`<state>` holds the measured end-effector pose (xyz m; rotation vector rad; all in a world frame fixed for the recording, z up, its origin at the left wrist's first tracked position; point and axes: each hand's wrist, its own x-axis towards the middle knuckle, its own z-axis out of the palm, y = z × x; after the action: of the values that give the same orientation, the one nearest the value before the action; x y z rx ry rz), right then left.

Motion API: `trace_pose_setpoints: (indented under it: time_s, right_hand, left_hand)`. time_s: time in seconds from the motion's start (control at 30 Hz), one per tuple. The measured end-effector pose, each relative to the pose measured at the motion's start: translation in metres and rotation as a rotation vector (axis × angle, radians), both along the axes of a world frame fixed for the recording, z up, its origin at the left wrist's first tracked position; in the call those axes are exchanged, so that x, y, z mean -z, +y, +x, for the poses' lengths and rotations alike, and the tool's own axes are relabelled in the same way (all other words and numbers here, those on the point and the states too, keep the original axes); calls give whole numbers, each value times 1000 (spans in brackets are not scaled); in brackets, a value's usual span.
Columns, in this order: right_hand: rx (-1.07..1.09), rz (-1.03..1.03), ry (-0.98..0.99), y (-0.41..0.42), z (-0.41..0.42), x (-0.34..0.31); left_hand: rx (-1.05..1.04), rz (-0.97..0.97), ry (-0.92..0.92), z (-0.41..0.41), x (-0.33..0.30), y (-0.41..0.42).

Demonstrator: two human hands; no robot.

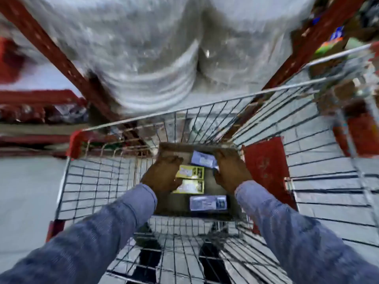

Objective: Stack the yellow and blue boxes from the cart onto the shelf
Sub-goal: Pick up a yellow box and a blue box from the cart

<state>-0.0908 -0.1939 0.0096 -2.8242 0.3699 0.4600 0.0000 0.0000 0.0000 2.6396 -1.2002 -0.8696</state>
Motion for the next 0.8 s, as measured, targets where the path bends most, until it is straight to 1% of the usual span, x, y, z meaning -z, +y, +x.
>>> trace_pose_setpoints:
  time_s: [0.03,0.07,0.1,0.17,0.2,0.27,0.37,0.57,0.73,0.8]
  right_hand:
    - [-38,-31,18,-3,5,19]
    - [-37,-83,-7,-4,10,34]
    - [-36,-102,34,-7,13,47]
    - [-32,-104,92,-8,20,55]
    - [-26,-96,116,-8,19,75]
    - [-48,-91,111,-9,20,82]
    - [-55,-97,154,-10,26,98]
    - [-34,-27,111,-17,30,123]
    - [2,11,112,-19,31,102]
    - [15,15,116,-19,33,81]
  left_hand:
    - [3,38,19,5,14,-4]
    - [16,45,17,8,28,-7]
    - [27,74,16,14,45,-9]
    - [62,108,48,23,65,-12]
    - [77,138,92,22,86,-14]
    - [111,170,126,28,98,-19]
    - [139,193,163,38,111,-27]
    - [244,133,165,50,115,-23]
    - [303,96,37,50,85,-21]
    - [301,36,2,52,65,-13]
